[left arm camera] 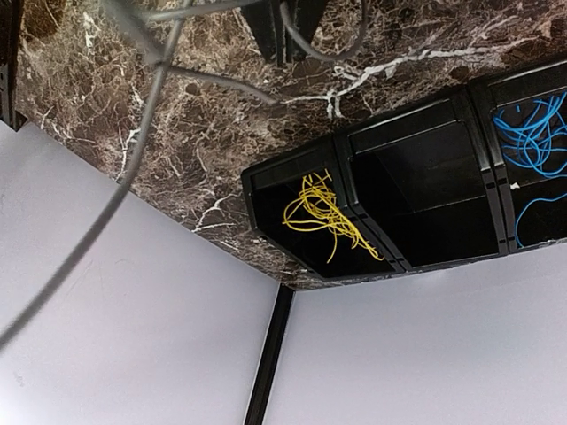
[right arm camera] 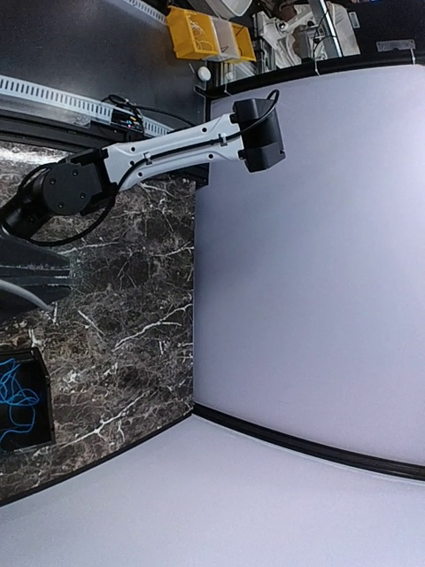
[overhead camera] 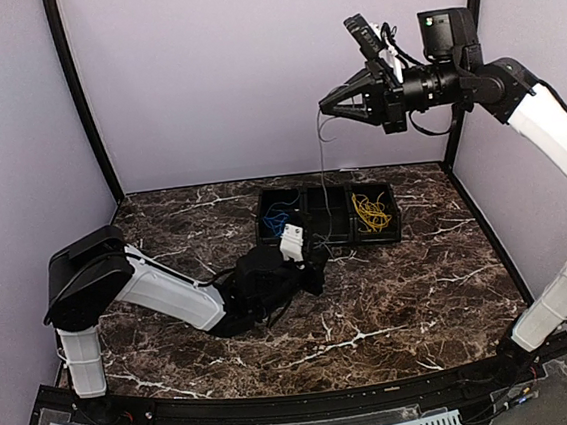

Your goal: Untangle the cables

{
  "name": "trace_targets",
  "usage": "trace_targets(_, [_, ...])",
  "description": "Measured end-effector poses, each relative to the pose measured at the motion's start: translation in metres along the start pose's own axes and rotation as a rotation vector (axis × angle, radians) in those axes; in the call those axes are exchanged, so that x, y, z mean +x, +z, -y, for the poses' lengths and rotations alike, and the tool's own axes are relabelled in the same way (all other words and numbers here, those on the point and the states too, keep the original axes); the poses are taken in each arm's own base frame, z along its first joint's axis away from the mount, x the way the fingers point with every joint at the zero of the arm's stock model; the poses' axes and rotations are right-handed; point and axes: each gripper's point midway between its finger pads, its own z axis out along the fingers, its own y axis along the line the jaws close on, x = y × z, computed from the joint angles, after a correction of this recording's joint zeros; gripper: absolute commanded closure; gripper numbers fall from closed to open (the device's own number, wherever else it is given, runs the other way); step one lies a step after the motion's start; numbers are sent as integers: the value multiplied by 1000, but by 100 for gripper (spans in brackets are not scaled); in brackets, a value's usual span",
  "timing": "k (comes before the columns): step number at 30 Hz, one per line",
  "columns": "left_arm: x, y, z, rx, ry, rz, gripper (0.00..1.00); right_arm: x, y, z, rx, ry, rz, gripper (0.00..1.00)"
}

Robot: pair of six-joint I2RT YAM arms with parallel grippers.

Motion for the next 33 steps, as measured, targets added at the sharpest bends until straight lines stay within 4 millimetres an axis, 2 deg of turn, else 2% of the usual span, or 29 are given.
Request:
trace_targets(4, [9, -1, -8, -20, 7, -23, 100, -34, -23, 10, 76, -75, 46, 100])
trace_targets(8, [32, -9, -25, -63, 6, -82, 100, -95, -76, 29, 227, -208, 147, 100])
trace_targets(12, [66, -37, -57, -148, -14, -179, 100, -133, -114, 28, 323, -309, 214, 100])
trace_targets(15, [74, -67, -81, -226, -44, -222, 100, -139, -120, 25, 329, -330, 227, 100])
trace_targets(19, [67, -100, -106, -312, -102, -207, 100, -125, -111, 38, 323, -290, 204, 100])
trace_targets(23, [65, -128, -122, -363, -148, -198, 100, -92, -93, 62, 320, -212, 152, 100])
trace_targets(28, [52, -148, -123, -357, -198, -171, 100, -42, -73, 91, 335, -119, 76, 100])
trace_targets(33, [22, -166, -119, -326, -254, -104, 100, 4, -57, 114, 352, -52, 8, 100])
